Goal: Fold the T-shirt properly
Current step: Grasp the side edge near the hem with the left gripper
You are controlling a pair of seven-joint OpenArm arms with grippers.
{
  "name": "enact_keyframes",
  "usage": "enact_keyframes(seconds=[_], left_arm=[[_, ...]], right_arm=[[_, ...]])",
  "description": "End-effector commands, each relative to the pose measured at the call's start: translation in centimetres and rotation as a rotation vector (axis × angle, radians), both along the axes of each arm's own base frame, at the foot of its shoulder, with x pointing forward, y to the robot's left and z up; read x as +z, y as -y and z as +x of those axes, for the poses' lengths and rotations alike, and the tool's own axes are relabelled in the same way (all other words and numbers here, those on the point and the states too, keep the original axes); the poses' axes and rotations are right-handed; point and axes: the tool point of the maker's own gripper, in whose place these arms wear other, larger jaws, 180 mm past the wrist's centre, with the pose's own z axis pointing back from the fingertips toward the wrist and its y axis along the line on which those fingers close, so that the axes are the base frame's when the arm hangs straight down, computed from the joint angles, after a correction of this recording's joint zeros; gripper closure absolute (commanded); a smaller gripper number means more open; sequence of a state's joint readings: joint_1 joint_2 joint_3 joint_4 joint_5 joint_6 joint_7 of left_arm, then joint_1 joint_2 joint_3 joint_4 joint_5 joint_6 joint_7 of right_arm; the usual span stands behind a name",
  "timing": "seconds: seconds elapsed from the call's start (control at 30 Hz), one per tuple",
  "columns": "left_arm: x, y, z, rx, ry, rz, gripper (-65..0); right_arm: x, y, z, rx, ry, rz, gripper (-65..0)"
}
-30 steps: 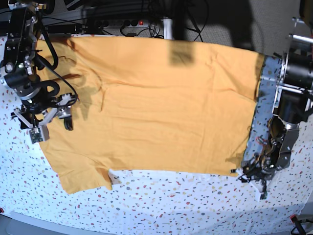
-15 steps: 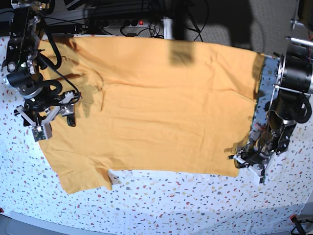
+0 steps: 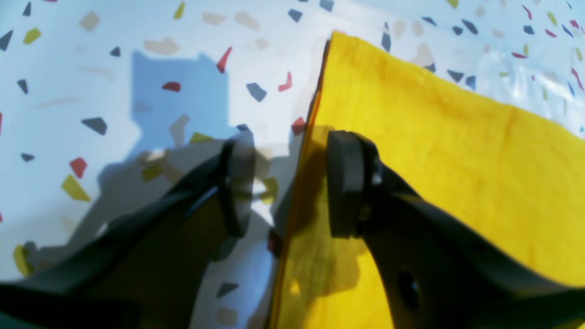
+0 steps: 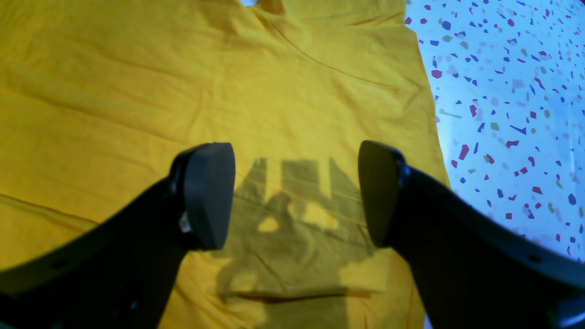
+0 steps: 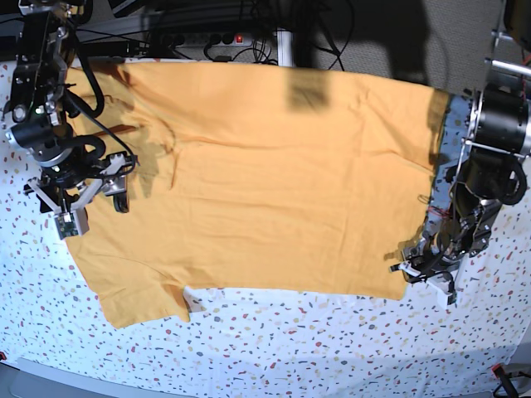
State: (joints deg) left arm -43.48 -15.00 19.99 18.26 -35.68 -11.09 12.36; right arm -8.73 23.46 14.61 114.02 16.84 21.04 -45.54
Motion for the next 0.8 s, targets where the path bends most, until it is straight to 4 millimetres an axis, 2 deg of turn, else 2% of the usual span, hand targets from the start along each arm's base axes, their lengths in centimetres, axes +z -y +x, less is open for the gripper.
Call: enact_keyframes(seconds=[0.0, 0.3, 0.4, 0.6, 0.67, 0.73, 0.77], left_arm=[[2.3, 0.6, 1.8, -0.014, 0.053, -0.017, -25.0], [3.0, 5.5, 2.4, -0.109, 0.106, -0.084, -25.0], [3.0, 6.1, 2.5, -0.155, 0.125, -0.021, -25.0], [2.7, 5.7, 2.4, -0.187, 0.118, 0.045, -23.9], [3.0, 5.5, 2.5, -0.181, 0.134, 0.046, -14.4], [3.1, 5.1, 2.6, -0.176, 0.140, 0.050, -0.3], [3.2, 5.0, 2.7, -0.175, 0.144, 0.051, 0.0]], right_arm=[[1.5, 0.1, 0.6, 0.005, 0.052, -0.006, -41.8], [1.5, -0.4, 0.6, 0.017, 0.052, 0.026, -41.8], [1.6, -0.5, 0.6, 0.020, 0.052, 0.035, -41.8], [1.7, -0.5, 0.7, 0.022, 0.058, 0.036, -41.8], [1.9, -0.5, 0.8, 0.023, 0.072, 0.031, -41.8], [2.0, -0.1, 1.0, 0.015, 0.080, 0.011, -41.8], [2.0, 0.0, 1.1, 0.012, 0.079, 0.010, -41.8]])
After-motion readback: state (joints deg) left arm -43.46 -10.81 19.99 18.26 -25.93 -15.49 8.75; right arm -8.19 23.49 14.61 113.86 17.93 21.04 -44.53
